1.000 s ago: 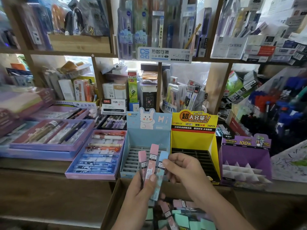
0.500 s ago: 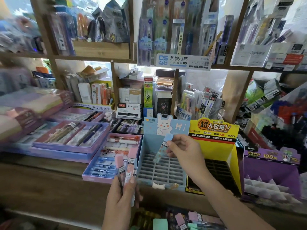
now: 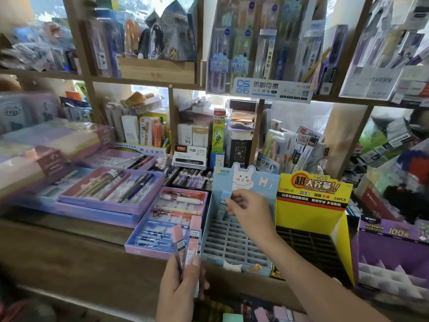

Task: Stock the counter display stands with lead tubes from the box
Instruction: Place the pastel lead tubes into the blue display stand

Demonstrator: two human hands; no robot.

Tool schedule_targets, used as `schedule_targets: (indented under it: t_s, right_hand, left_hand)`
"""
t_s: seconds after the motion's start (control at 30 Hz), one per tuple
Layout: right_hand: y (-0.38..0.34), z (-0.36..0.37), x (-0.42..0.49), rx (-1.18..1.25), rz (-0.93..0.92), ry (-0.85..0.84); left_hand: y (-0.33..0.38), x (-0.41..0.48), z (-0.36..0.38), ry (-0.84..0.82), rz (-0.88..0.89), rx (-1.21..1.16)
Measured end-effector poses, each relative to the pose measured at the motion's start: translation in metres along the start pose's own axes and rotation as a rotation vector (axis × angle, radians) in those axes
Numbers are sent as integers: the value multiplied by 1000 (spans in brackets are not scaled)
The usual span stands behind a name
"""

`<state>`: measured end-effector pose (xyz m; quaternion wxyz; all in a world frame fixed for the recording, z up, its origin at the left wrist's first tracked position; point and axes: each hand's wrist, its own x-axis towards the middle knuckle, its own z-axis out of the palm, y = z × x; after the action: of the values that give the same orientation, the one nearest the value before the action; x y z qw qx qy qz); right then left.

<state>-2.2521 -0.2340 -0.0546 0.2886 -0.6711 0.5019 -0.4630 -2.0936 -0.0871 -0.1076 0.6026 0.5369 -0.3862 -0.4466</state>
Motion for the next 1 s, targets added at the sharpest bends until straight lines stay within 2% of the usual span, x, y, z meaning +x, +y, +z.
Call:
schedule_targets:
  t_s: [0.2,0.57,0.8,0.87,1.0]
  right_hand:
    - [-2,7,5,-72,6,-9]
    - [6,26,7,-156,22,86]
    - [1,17,-18,-16,133,111]
    - [-6,11,-32,90,176,55]
    - [-21,2,-58,289,280,-160]
  left_hand:
    - [-2,1,0,-1,-22,-15]
    - [-4,0,1,-16,-17,-26]
    - [-1,0,0,-32,-30,-41]
    - [0,-1,0,-40,-35,-47]
    - [0,-2,0,-34,-40,-40]
